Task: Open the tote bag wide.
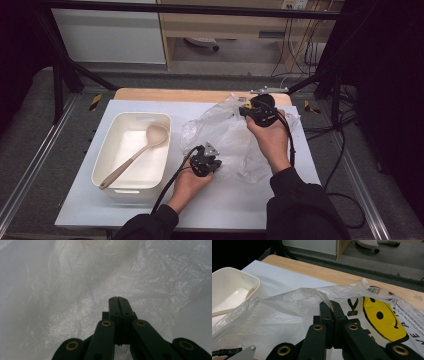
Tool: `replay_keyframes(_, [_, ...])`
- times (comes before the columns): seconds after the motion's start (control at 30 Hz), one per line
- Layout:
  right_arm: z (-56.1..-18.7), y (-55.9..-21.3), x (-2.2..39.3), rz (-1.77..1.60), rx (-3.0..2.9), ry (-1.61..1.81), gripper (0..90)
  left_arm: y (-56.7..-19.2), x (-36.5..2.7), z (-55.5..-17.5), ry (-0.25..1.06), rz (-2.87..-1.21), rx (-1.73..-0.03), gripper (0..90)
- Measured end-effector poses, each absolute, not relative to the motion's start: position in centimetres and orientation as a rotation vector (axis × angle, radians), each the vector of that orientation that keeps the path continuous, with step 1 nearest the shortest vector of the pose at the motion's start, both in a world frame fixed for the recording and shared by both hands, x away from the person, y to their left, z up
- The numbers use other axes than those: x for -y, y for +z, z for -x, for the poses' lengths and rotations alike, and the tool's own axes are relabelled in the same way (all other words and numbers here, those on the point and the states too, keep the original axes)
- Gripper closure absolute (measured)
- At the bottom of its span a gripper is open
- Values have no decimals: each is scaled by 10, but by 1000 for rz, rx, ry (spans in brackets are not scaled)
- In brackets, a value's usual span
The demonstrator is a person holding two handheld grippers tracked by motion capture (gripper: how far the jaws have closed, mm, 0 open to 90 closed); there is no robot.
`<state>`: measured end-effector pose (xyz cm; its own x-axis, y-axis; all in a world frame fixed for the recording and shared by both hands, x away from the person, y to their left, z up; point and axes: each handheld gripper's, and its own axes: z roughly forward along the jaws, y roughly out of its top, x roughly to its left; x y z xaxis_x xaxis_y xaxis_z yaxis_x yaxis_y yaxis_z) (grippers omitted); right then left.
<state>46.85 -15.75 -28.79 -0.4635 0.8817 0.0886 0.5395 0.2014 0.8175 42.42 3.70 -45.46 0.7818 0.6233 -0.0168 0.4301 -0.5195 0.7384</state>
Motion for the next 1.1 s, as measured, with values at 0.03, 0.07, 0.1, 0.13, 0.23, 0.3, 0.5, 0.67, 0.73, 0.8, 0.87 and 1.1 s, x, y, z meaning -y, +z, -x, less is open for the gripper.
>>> replay_keyframes(0.03, [-469, -289, 156, -1327, -2085, 1160, 900, -455, -37, -424, 321, -2198, -781, 900])
replay_keyframes(0.07, [-469, -290, 155, -1327, -2085, 1159, 900, -454, -37, -424, 318, -2198, -783, 900])
replay_keyframes(0.1, [-469, -291, 154, -1328, -2088, 1156, 900, -454, -37, -424, 315, -2197, -784, 900])
replay_keyframes(0.13, [-470, -292, 154, -1330, -2090, 1157, 900, -454, -37, -424, 314, -2198, -784, 900])
replay_keyframes(0.23, [-470, -294, 152, -1328, -2092, 1152, 900, -453, -37, -423, 312, -2202, -781, 900])
replay_keyframes(0.3, [-470, -295, 151, -1329, -2095, 1149, 900, -452, -37, -420, 308, -2190, -781, 900])
replay_keyframes(0.5, [-470, -299, 149, -1333, -2105, 1134, 900, -436, -36, -407, 297, -2152, -750, 900])
replay_keyframes(0.67, [-467, -301, 146, -1340, -2109, 1129, 900, -417, -44, -395, 272, -2128, -729, 900])
replay_keyframes(0.73, [-466, -302, 145, -1337, -2111, 1129, 900, -408, -48, -391, 271, -2114, -724, 900])
replay_keyframes(0.8, [-466, -304, 143, -1340, -2119, 1122, 900, -398, -53, -386, 276, -2109, -717, 900])
replay_keyframes(0.87, [-466, -306, 141, -1339, -2126, 1120, 900, -388, -58, -383, 279, -2098, -714, 900])
replay_keyframes(1.1, [-466, -310, 134, -1343, -2143, 1114, 900, -359, -79, -376, 298, -2091, -701, 900])
